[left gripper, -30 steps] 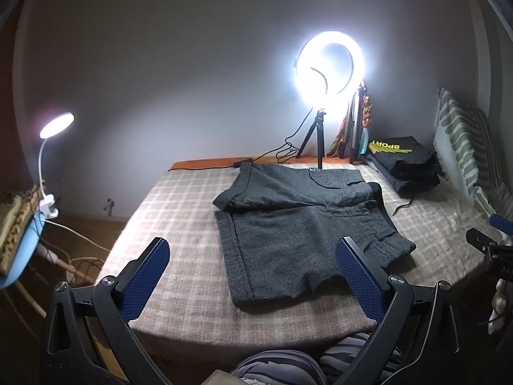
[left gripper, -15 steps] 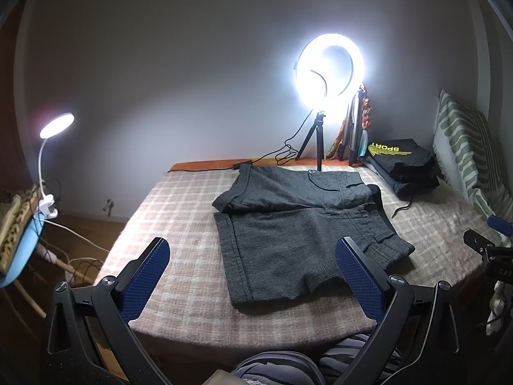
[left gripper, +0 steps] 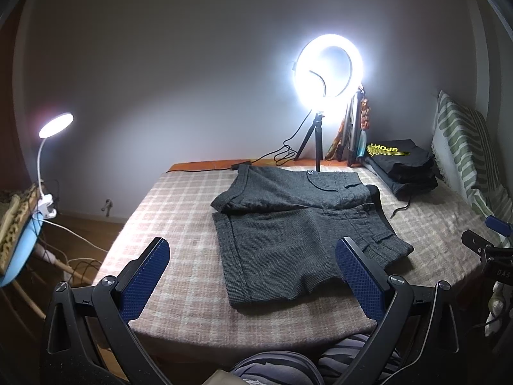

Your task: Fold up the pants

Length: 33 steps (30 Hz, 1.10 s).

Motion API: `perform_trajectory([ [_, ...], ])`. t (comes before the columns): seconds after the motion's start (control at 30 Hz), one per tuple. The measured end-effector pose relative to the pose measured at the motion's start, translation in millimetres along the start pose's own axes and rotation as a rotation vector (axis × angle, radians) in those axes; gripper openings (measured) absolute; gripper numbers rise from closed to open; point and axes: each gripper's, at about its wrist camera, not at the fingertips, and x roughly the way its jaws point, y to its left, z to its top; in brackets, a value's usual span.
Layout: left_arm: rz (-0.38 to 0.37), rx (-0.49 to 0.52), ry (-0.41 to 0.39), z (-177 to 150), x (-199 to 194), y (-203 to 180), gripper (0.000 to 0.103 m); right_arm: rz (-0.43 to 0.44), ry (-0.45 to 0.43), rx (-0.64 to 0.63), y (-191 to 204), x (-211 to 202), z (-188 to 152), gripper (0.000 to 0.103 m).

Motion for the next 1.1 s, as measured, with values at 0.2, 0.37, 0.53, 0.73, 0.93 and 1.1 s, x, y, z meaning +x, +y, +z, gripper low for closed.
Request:
perform_trajectory([
  [0.2, -0.001, -0.003, -0.001, 0.1, 0.0, 0.5, 0.103, 0.002, -0.002, -0.004, 4.2, -0.5, -0.7, 0.103],
  [0.37, -0.002, -0.006, -0.002, 0.1, -0.3, 1.0, 0.103, 0.003, -0.002, -0.004, 4.5, 0.0, 0.3, 0.103],
  [0.53, -0.003, -0.004, -0.003, 0.9, 0.5, 1.1, 0.103, 0.002, -0.001, -0.004, 4.4, 0.1, 0.1, 0.103],
  [0.73, -0.002, -0.004, -0.002, 0.7, 1.0, 1.2, 0.103, 0.001, 0.001, -0.003, 4.8, 0.2, 0.3, 0.103],
  [0.93, -0.003, -0.004, -0.003, -0.2, 1.2, 1.0, 0.103, 0.004, 0.001, -0.002, 4.5, 0.5, 0.2, 0.103],
  [1.1, -0.002, -0.003, -0.003, -0.2, 1.1, 0.5, 0.103, 0.004, 0.005, -0.005, 8.0, 2.8, 0.6, 0.103],
])
